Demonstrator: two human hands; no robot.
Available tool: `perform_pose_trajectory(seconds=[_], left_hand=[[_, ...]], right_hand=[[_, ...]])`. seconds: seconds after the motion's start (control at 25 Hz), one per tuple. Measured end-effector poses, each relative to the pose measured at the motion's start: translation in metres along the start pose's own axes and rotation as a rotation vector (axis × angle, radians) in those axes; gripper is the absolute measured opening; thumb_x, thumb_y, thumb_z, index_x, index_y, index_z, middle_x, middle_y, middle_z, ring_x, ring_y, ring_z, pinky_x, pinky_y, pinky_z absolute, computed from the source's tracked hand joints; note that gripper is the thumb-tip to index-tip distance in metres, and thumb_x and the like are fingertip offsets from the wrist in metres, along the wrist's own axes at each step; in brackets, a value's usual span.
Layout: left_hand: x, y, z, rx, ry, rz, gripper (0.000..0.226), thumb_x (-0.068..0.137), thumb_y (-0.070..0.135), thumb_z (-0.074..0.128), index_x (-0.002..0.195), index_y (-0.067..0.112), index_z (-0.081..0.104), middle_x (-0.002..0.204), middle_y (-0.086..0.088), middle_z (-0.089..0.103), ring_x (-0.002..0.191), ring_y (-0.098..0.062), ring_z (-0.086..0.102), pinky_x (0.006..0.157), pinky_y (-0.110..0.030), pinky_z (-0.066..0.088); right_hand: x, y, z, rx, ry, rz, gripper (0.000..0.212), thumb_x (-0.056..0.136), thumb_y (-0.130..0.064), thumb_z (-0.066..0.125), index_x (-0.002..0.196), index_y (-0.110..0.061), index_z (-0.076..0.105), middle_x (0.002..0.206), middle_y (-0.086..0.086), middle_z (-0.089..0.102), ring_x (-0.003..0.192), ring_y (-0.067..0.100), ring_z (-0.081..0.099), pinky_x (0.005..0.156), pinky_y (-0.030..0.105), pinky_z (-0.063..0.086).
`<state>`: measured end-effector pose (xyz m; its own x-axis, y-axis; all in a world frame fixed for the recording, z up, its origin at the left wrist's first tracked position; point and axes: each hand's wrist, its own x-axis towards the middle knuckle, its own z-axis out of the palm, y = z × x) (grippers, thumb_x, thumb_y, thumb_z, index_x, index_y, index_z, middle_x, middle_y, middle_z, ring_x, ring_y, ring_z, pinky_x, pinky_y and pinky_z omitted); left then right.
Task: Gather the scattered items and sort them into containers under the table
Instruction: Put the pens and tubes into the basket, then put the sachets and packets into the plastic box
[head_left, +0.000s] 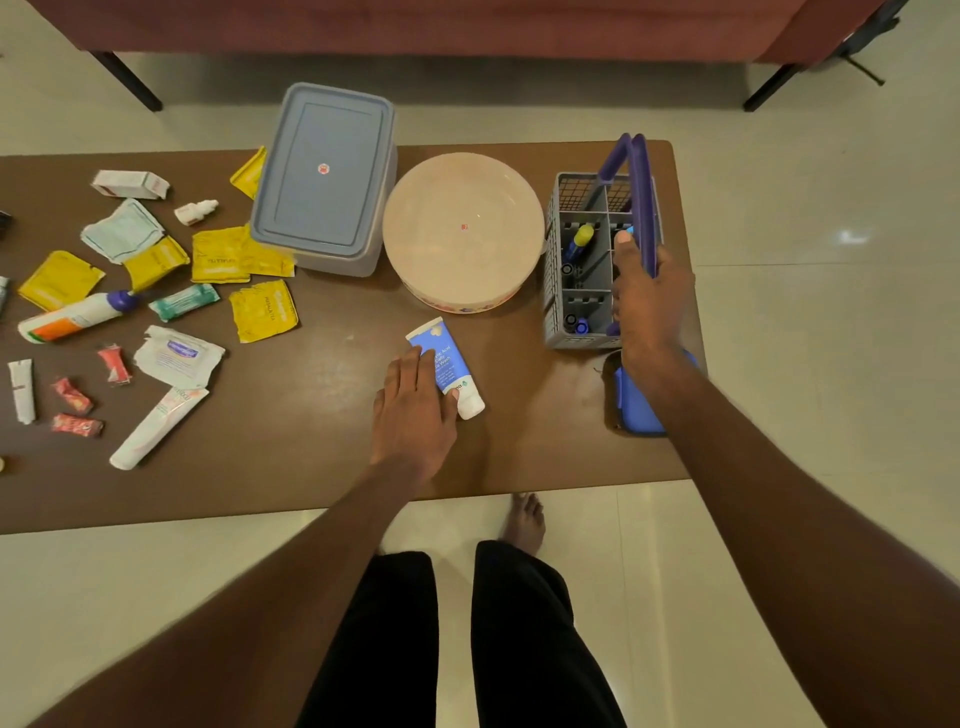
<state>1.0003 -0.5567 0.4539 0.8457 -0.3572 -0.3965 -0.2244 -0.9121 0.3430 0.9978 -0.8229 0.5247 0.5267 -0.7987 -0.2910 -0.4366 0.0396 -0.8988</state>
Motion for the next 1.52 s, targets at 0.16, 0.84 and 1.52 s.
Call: perform_pose_trajectory(seconds=[0.16,0.84,1.52], left_hand=[[0.001,-0.006,0.004,-0.03,-0.038,-0.046,0.066,0.104,0.042,0.049,0.158,0.013,0.024,0.165,-0.008,0.023,0.153,-0.029,0.02,0.119,-0.05,0.031],[-0.006,-0.091,-0.017,0.003,-0.041,-0.085,0.06,0.102,0.038,0.05,0.156,0.023,0.027,0.164,-0.004,0.021,0.149,-0.034,0.023,0.115,-0.053,0.034],[0.077,-0.159,-0.119,-0.435,0.277,-0.029,0.041,0.105,0.028,0.05,0.143,0.012,0.05,0.138,-0.009,0.054,0.125,-0.03,0.051,0.099,-0.044,0.046]], right_hand=[[-0.012,0.007,0.0,0.029,-0.01,0.017,0.024,0.095,-0.056,0.062,0.103,-0.034,0.063,0.071,-0.001,0.049,0.065,0.016,0.047,0.061,0.037,0.051],[-0.147,0.079,0.116,-0.855,-0.309,-0.194,0.052,0.092,-0.037,0.069,0.136,-0.016,0.05,0.128,0.009,0.049,0.116,0.032,0.05,0.094,0.045,0.047],[-0.11,-0.003,0.236,-0.278,-0.071,-0.106,0.026,0.094,-0.015,0.061,0.119,-0.019,0.065,0.114,0.003,0.063,0.082,-0.009,0.057,0.09,0.03,0.05]])
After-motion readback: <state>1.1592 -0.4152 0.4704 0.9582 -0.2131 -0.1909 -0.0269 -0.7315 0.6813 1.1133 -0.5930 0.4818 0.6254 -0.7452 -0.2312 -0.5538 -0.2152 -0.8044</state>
